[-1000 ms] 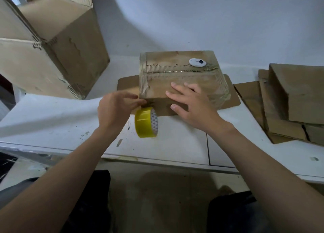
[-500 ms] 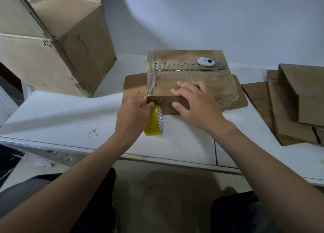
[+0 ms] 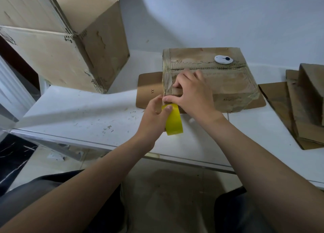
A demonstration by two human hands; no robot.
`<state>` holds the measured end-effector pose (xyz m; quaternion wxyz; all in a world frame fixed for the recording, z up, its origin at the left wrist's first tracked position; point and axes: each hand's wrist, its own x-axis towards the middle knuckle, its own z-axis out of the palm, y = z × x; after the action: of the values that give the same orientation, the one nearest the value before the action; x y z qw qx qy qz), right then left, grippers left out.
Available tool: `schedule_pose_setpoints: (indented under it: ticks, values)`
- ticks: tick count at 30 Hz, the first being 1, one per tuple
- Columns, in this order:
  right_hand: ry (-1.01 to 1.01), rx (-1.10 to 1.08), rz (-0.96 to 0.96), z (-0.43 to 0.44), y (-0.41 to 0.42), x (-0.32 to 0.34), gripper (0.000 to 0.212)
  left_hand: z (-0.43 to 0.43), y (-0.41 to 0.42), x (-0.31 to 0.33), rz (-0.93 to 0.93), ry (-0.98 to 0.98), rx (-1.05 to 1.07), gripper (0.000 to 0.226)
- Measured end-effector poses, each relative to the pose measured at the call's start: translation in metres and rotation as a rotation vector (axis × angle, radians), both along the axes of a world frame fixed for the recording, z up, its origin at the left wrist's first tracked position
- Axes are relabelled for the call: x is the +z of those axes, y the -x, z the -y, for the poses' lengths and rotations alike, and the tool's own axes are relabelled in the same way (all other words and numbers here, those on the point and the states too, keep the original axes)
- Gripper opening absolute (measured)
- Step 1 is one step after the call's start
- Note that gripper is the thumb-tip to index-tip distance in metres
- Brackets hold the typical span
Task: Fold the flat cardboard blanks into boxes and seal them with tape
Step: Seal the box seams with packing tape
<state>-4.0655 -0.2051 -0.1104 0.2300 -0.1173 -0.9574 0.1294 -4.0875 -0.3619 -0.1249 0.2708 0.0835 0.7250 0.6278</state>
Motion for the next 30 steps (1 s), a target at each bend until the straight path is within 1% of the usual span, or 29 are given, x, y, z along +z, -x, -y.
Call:
schedule_pose_setpoints:
  ticks: [3, 4, 6, 10, 13, 15, 17, 20, 23, 26, 28, 30]
  values:
    - [0.021, 0.012, -0.035, -0.001, 0.0, -0.001, 0.052, -0.006, 0.007, 0.003, 0.098, -0.019, 0.009, 0.028]
    - [0.02, 0.013, -0.044, 0.0, 0.0, -0.002, 0.052, -0.006, 0.01, 0.005, 0.131, -0.015, -0.002, 0.027]
    - [0.022, 0.013, -0.047, -0.001, 0.002, -0.002, 0.052, -0.004, 0.013, 0.007, 0.206, -0.004, -0.034, 0.032]
    - [0.048, 0.004, -0.03, -0.001, 0.003, 0.0, 0.05, 0.001, 0.007, 0.009, 0.358, 0.019, -0.08, 0.02]
    - [0.028, -0.006, -0.032, 0.001, 0.002, 0.0, 0.051, 0.004, 0.008, 0.01, 0.364, 0.018, -0.101, 0.022]
    - [-0.017, -0.02, 0.002, 0.002, 0.0, 0.001, 0.052, 0.005, 0.011, 0.011, 0.364, 0.011, -0.086, 0.026]
    - [-0.061, -0.018, 0.03, 0.001, -0.001, 0.002, 0.054, 0.006, 0.013, 0.012, 0.345, -0.012, -0.059, 0.032]
    - [-0.064, -0.007, 0.03, 0.001, -0.003, 0.001, 0.053, 0.008, 0.016, 0.013, 0.31, -0.03, -0.063, 0.036]
    - [-0.054, 0.021, 0.036, -0.001, -0.005, 0.002, 0.048, 0.009, 0.016, 0.013, 0.299, -0.02, -0.075, 0.037]
    - [0.019, 0.069, 0.002, -0.012, -0.009, 0.013, 0.035, 0.008, 0.016, 0.012, 0.3, -0.012, -0.087, 0.037]
    - [-0.009, 0.015, -0.064, -0.025, -0.014, 0.02, 0.029, 0.008, 0.016, 0.012, 0.301, -0.01, -0.092, 0.034]
    - [-0.086, -0.112, -0.088, -0.043, -0.017, 0.024, 0.03, 0.008, 0.016, 0.011, 0.3, -0.009, -0.095, 0.033]
